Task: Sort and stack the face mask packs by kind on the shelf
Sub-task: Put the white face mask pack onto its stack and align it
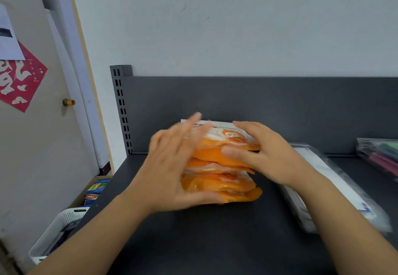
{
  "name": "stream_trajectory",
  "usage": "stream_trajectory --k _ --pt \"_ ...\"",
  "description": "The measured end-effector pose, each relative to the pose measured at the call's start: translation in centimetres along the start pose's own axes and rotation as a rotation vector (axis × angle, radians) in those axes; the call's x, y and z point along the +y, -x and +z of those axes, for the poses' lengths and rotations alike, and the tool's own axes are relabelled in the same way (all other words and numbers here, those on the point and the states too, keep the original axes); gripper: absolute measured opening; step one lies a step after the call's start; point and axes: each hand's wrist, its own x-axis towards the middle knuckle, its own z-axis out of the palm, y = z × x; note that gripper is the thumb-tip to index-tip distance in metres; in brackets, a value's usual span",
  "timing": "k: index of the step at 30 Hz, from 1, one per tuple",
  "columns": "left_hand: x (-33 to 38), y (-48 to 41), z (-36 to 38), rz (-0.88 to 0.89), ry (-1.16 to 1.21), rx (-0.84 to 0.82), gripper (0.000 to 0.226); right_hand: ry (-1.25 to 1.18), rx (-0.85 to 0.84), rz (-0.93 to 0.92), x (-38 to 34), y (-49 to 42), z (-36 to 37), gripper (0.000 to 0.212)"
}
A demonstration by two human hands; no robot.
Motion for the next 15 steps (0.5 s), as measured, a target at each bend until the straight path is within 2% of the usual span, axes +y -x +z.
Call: stream_trajectory --k 3,5,6,8,9,12,15 --pt "0.0 -0.9 -0.2 -0.615 0.607 0.149 0.113 -0.501 0.059 0.28 -0.4 -0.5 -0.2 0.082" --pt "-0.2 -1.8 -0.1 -0.997 0.942 0.084 0.1 -0.704 0.006 0.488 0.5 -1.0 -0.2 0.089" --pt "-0.3 -2.1 0.1 -1.115 1.105 0.009 0.086 -0.77 -0.027 0.566 1.0 -1.2 -0.1 0.092" --pt "-0.4 -2.4 0.2 -1.196 1.342 -0.145 0.062 -0.855 -0.095 0.669 1.7 -1.6 0.2 0.086" --pt "-0.3 -2.4 0.2 -1.21 1.406 -0.188 0.061 -0.887 -0.129 0.692 1.7 -1.7 0.3 0.078" --pt "-0.7 -2.3 0.7 -1.252 1.487 -0.186 0.057 -0.929 -0.191 0.695 2.0 -1.9 0.7 0.053" --pt "-0.6 -2.3 1.1 -1.272 1.542 -0.136 0.051 -0.918 -0.195 0.684 2.2 -2.1 1.3 0.043"
